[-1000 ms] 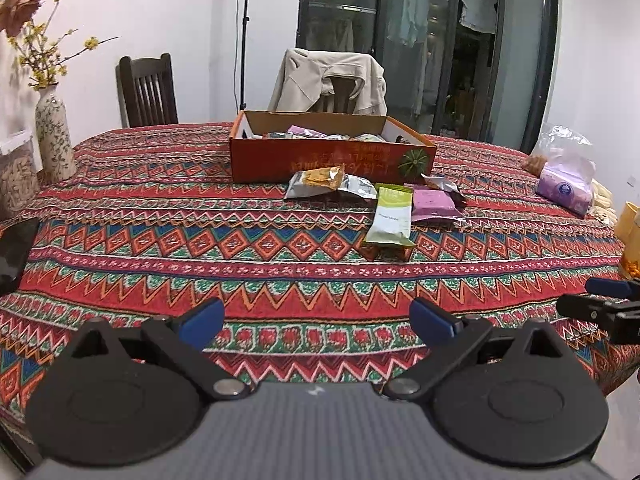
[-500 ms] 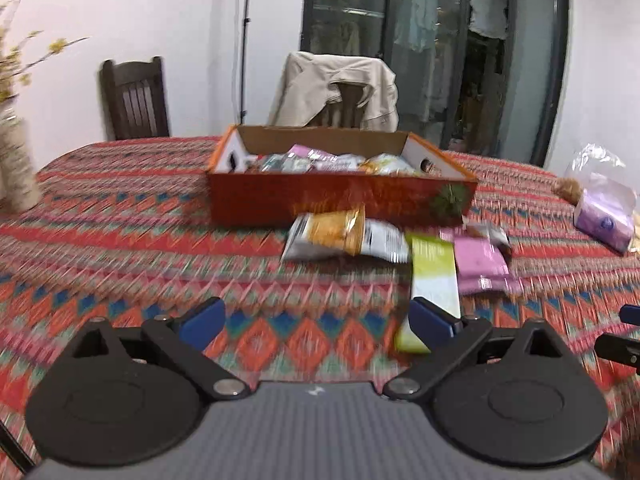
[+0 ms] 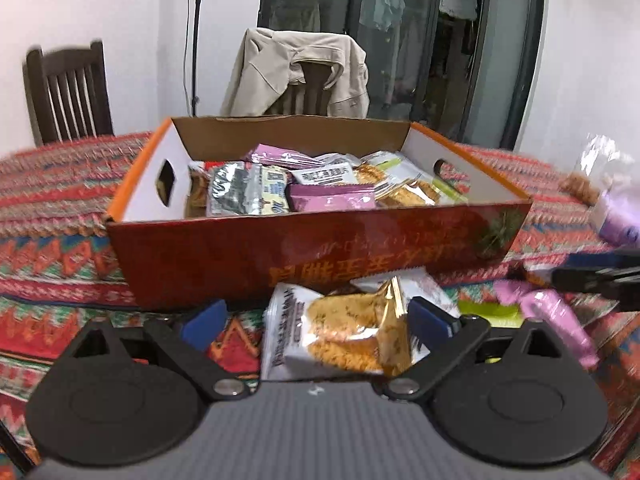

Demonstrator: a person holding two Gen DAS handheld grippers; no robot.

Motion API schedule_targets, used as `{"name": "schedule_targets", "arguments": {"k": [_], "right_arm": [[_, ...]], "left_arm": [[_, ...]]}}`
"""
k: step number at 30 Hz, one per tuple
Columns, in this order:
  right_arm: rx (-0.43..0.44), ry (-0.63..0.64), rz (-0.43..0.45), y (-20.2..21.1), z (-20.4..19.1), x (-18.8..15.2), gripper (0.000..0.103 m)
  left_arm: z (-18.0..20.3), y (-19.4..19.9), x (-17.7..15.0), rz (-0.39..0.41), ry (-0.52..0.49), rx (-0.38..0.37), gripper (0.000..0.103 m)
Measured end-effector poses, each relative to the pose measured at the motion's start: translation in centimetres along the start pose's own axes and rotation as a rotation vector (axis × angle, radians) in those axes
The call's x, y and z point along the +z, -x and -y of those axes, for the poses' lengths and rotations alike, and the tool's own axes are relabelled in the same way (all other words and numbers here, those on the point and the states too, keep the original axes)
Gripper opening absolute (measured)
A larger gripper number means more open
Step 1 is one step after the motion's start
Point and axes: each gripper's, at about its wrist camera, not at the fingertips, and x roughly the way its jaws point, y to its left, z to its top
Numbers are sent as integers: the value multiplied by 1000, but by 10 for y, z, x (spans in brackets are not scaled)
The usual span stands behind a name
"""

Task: Organize snacks
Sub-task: 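Grasp a pumpkin crisp packet in front of the box with left tool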

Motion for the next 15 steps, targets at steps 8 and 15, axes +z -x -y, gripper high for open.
{"name": "schedule_targets", "arguments": {"k": [8, 15], "right_arm": [[-15, -60, -20, -31, 17, -9, 50], [-48, -118, 30, -19, 32, -13, 46]], "left_arm": [[-4, 2, -7, -14, 3, -34, 47], [11, 27, -16, -22, -77, 25, 31]]}}
